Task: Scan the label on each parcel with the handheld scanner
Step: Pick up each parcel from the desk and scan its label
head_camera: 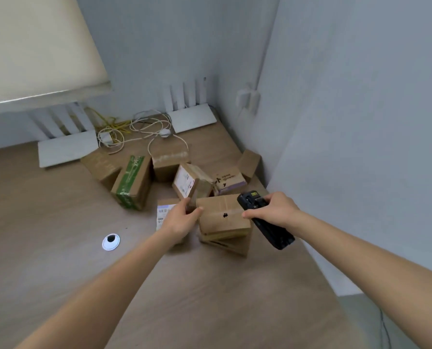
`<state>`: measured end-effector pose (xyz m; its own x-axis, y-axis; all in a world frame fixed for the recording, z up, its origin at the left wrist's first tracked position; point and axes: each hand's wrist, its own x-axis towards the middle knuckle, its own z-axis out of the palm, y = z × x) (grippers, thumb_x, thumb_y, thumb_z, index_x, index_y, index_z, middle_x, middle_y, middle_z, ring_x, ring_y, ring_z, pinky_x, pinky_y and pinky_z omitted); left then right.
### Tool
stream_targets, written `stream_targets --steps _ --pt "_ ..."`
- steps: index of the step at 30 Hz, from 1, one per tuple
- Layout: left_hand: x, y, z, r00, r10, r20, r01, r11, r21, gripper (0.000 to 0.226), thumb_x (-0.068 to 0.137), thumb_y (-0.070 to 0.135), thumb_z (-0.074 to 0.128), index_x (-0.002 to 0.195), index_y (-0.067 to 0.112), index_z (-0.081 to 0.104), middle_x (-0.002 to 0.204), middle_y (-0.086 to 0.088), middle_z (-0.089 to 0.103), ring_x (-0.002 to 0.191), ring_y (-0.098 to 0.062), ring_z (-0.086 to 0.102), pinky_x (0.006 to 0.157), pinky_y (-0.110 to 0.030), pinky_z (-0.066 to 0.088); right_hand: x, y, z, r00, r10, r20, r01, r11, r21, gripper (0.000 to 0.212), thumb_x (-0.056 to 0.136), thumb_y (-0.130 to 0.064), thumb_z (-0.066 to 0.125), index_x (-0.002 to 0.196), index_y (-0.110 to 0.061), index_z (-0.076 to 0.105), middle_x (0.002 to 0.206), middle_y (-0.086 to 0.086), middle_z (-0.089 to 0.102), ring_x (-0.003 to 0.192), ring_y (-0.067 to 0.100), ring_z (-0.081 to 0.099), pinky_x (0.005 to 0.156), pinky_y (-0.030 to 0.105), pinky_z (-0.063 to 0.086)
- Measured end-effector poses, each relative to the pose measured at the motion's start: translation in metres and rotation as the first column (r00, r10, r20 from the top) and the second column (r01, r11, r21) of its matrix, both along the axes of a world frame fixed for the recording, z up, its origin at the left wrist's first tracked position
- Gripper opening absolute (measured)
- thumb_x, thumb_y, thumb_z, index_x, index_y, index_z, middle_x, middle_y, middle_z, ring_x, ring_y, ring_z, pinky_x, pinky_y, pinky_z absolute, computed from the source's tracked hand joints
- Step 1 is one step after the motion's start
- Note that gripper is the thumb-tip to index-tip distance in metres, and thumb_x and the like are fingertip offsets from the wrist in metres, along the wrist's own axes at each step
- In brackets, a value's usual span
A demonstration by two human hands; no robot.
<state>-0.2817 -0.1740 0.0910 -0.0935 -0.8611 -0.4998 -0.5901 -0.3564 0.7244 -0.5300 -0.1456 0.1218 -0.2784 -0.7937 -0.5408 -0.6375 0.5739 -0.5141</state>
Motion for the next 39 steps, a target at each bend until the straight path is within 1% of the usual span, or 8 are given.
stream_targets --steps 3,6,13,19,23,26,32,39 --pt "-0.009 -0.013 -0.021 0.998 0.040 -0.042 -0.036 0.995 0.091 0.062 0.099 0.045 0.057 0.153 0.022 0.037 0.145 -0.004 0.055 0.130 -0.025 0.053 0.111 -0.040 0.043 0.000 -0.019 -0.023 0.997 -0.004 0.078 0.003 1.000 0.019 0.067 0.063 -0.059 0.092 0.112 -0.019 0.070 0.098 0.000 0.073 0.089 0.019 0.069 0.080 0.035 0.059" --pt "-0.017 -0.022 -0.031 0.991 0.108 -0.081 -0.092 0.980 0.179 0.063 0.101 0.044 0.055 0.155 0.020 0.034 0.151 -0.005 0.048 0.134 -0.027 0.048 0.100 -0.038 0.044 0.000 -0.033 -0.036 0.987 -0.023 0.158 0.019 0.999 0.027 0.059 0.069 -0.058 0.090 0.108 -0.020 0.067 0.096 -0.002 0.070 0.087 0.015 0.067 0.071 0.031 0.054" --pt "-0.028 -0.024 -0.031 0.955 0.252 -0.154 -0.200 0.935 0.294 0.061 0.101 0.044 0.055 0.154 0.021 0.034 0.149 -0.008 0.044 0.130 -0.033 0.048 0.084 -0.042 0.050 0.004 -0.043 -0.042 0.956 -0.113 0.272 0.100 0.993 0.060 0.105 0.042 -0.071 0.090 0.127 -0.015 0.064 0.109 0.004 0.073 0.100 0.023 0.070 0.090 0.043 0.060" --pt "-0.021 -0.014 -0.011 0.895 0.383 -0.229 -0.323 0.910 0.259 0.036 0.101 0.047 0.054 0.123 0.021 0.046 0.108 0.001 0.051 0.101 -0.020 0.055 0.099 -0.048 0.053 0.007 -0.026 -0.006 0.916 -0.143 0.376 0.159 0.987 -0.010 0.083 0.068 -0.048 0.093 0.136 -0.014 0.059 0.108 0.001 0.070 0.098 0.018 0.068 0.077 0.034 0.057" --pt "-0.014 0.007 0.013 0.876 0.378 -0.298 -0.359 0.926 0.118 0.033 0.101 0.033 0.059 0.128 0.020 0.047 0.126 -0.004 0.056 0.102 -0.016 0.057 0.097 -0.043 0.054 0.019 0.000 0.029 0.905 -0.141 0.402 0.191 0.978 -0.087 0.077 0.073 -0.045 0.091 0.137 -0.012 0.061 0.112 0.003 0.071 0.100 0.018 0.069 0.072 0.031 0.054" --pt "-0.002 0.029 0.038 0.879 0.325 -0.348 -0.333 0.942 0.039 0.057 0.097 0.019 0.065 0.149 0.015 0.042 0.132 -0.005 0.058 0.113 -0.021 0.059 0.103 -0.042 0.052 0.029 0.027 0.059 0.914 -0.108 0.392 0.179 0.972 -0.150 0.077 0.072 -0.047 0.091 0.135 -0.013 0.064 0.113 0.003 0.073 0.101 0.018 0.070 0.076 0.031 0.055" --pt "0.036 0.088 0.097 0.860 0.225 -0.458 -0.277 0.959 -0.050 0.049 0.087 0.005 0.075 0.130 0.014 0.053 0.117 -0.005 0.065 0.104 -0.019 0.065 0.082 -0.031 0.056 0.055 0.099 0.134 0.923 -0.071 0.379 0.171 0.956 -0.237 0.041 0.077 -0.041 0.089 0.106 -0.017 0.074 0.096 0.003 0.076 0.085 0.016 0.072 0.070 0.031 0.056" --pt "0.068 0.158 0.176 0.761 0.215 -0.612 -0.363 0.923 -0.126 0.040 0.093 0.040 0.070 0.124 0.020 0.054 0.119 0.000 0.062 0.108 -0.020 0.062 0.089 -0.048 0.059 0.091 0.185 0.210 0.915 -0.010 0.404 0.170 0.916 -0.364 0.038 0.080 -0.042 0.086 0.108 -0.018 0.075 0.092 0.001 0.073 0.086 0.018 0.071 0.072 0.035 0.056"
